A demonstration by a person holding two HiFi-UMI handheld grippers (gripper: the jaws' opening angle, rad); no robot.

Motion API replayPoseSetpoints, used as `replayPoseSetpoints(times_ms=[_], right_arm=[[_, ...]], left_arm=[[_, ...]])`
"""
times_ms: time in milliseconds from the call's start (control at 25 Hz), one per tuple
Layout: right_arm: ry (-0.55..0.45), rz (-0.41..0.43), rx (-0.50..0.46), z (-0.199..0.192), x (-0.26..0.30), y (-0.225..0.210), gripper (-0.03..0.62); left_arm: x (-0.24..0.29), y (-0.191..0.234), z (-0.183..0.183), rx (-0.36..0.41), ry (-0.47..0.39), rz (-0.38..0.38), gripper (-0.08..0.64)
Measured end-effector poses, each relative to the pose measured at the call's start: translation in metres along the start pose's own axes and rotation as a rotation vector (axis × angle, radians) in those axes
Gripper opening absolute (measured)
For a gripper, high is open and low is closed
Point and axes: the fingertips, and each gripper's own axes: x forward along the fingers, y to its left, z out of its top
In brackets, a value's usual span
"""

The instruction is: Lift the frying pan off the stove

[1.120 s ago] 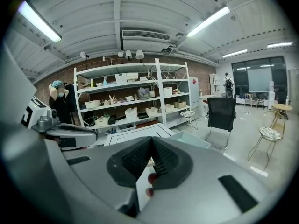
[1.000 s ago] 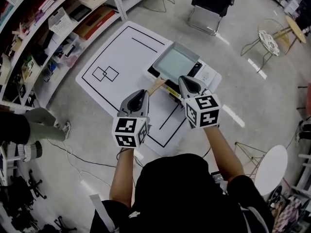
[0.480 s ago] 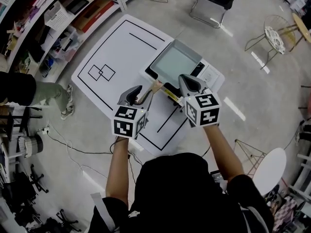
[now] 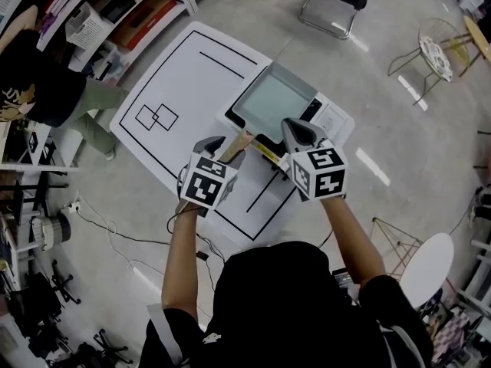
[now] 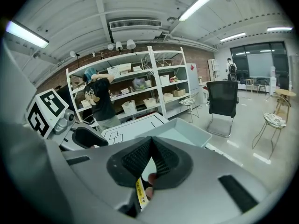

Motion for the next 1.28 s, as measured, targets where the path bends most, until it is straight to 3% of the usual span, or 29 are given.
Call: replayPoseSetpoints(times_ms=[440,1120,1280], right_arm=[[0.000,-0.012,-0.004,0.002,0.001,-0.008,0.002],[0.015,-0.026,0.016,-0.008,-0.002,-0.019,0.002],[0.015,-0.027,0.013,-0.008,-0.004,-0.018,0.002]], left_arm=[[0.031,-0.002,-0.029,0.067,0.160,-0.012,0.227],[0.054,-0.006,-0.047,0.123,0.285,-0.006,0.225],[0.054,-0.005,-0.052,0.165,0.315,0.025,0.163]])
